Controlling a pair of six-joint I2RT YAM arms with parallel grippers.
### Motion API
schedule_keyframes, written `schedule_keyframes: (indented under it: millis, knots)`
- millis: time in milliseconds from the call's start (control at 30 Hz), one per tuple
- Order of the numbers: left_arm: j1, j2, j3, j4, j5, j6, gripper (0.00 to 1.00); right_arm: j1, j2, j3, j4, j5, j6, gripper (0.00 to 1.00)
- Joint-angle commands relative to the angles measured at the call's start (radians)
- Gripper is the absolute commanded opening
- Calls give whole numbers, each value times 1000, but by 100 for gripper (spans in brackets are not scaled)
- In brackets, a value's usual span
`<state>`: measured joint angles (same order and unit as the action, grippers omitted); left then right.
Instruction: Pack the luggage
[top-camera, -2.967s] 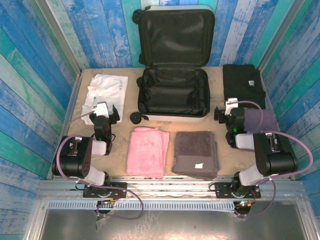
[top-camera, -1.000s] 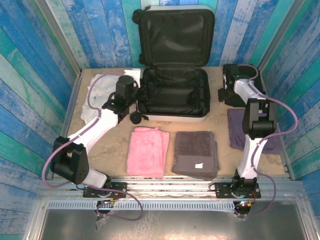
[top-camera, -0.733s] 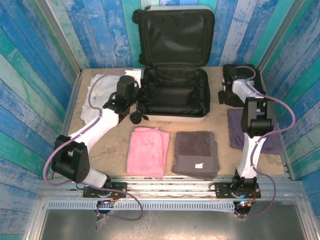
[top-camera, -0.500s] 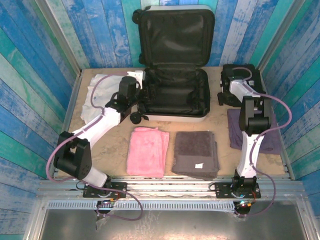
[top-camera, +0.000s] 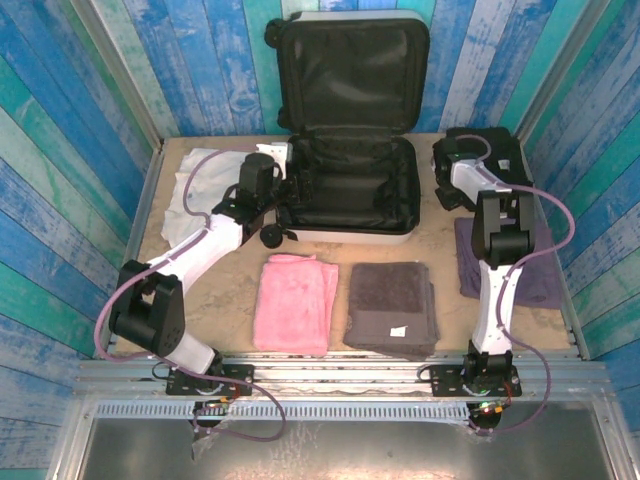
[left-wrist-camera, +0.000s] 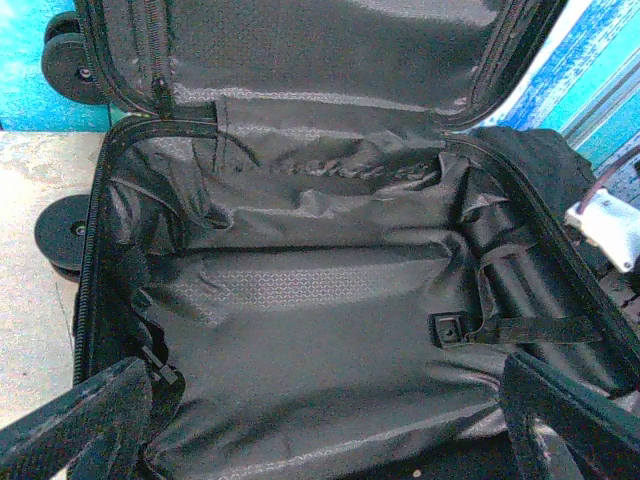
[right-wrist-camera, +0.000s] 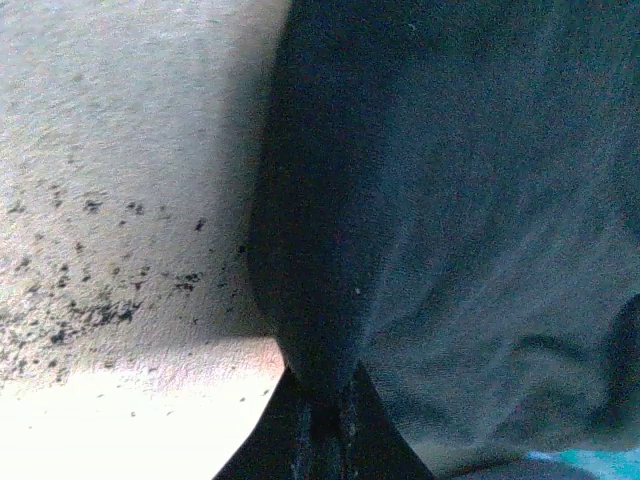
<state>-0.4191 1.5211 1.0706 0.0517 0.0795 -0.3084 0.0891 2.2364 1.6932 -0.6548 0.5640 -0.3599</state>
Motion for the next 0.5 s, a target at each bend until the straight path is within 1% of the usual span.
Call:
schedule_keyframes:
  millis: [0, 67, 100, 233, 300, 467]
  knots:
    - [-3, 36, 22, 27, 24, -1, 93, 40, -85, -76, 128, 158, -216, 1]
    - [-3, 36, 19, 28, 31, -1, 93, 50, -126, -130, 221, 208, -286, 1]
    - [-3, 34, 16, 30, 37, -1, 93, 52, -139, -142, 239, 218, -311, 0]
    - [-3, 36, -1, 43, 66, -2, 93, 52, -173, -149, 248, 286, -362, 1]
    - [-4, 39, -8, 43, 76, -4, 93, 52, -196, -166, 264, 304, -396, 1]
    - [-3, 41, -12, 48, 89, -8, 93, 52, -265, -261, 408, 314, -553, 0]
